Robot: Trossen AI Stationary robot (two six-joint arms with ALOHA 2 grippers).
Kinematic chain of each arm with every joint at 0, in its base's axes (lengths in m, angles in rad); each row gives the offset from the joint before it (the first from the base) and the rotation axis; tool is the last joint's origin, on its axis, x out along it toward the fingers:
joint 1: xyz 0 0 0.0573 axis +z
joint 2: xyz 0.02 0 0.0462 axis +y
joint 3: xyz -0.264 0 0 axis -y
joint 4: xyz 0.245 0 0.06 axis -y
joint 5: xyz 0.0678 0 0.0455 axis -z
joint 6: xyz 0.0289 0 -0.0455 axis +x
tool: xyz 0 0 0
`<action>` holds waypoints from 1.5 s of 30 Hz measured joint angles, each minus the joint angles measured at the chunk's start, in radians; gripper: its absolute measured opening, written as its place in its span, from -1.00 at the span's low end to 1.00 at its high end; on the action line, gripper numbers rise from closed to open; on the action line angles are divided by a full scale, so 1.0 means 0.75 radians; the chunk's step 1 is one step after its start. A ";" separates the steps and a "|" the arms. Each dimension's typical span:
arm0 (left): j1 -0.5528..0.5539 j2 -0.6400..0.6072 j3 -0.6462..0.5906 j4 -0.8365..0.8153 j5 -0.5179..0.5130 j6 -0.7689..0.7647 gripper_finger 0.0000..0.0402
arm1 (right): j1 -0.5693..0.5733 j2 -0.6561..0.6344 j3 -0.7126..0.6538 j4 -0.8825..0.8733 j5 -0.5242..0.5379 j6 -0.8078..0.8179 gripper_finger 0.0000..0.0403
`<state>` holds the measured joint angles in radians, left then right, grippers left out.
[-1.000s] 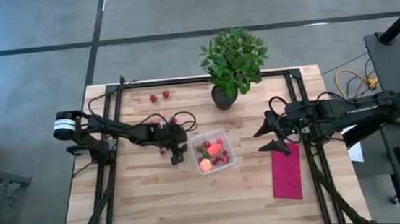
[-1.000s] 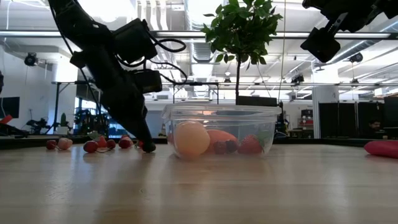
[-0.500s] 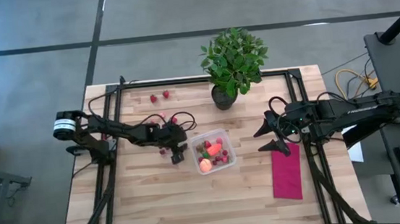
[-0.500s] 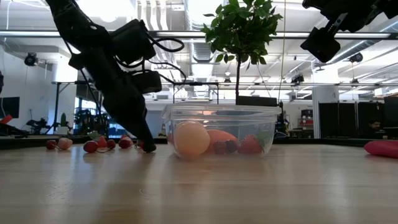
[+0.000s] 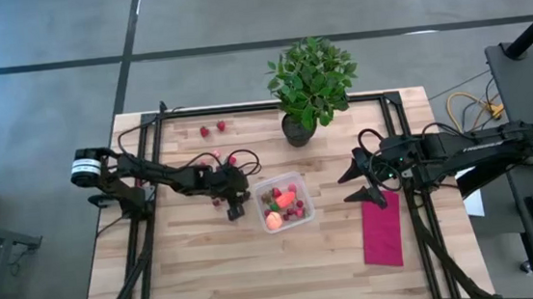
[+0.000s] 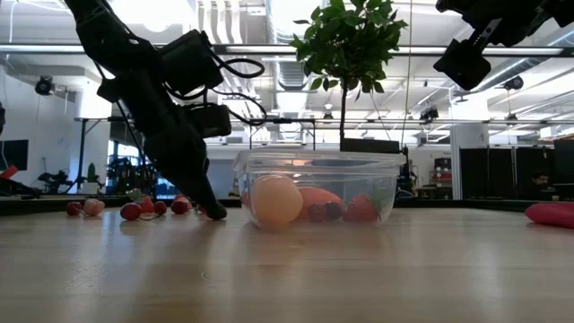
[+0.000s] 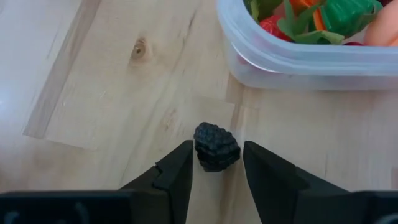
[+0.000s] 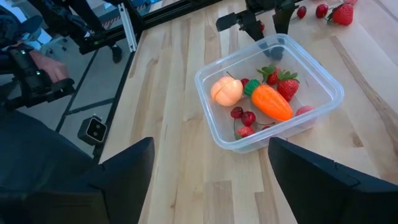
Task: Pick and placing Produce into tupperware
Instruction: Put the blackberry into the transparent bin
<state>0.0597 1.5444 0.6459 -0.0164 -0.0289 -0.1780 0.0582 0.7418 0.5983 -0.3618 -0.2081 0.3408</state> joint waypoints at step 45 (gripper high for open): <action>0.001 -0.278 0.192 -0.067 -0.030 0.075 -0.59 | 0.001 0.001 0.000 0.000 0.000 0.000 0.51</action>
<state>0.0602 1.3357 0.7897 -0.0667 -0.0510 -0.1219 0.0586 0.7422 0.5983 -0.3618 -0.2081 0.3408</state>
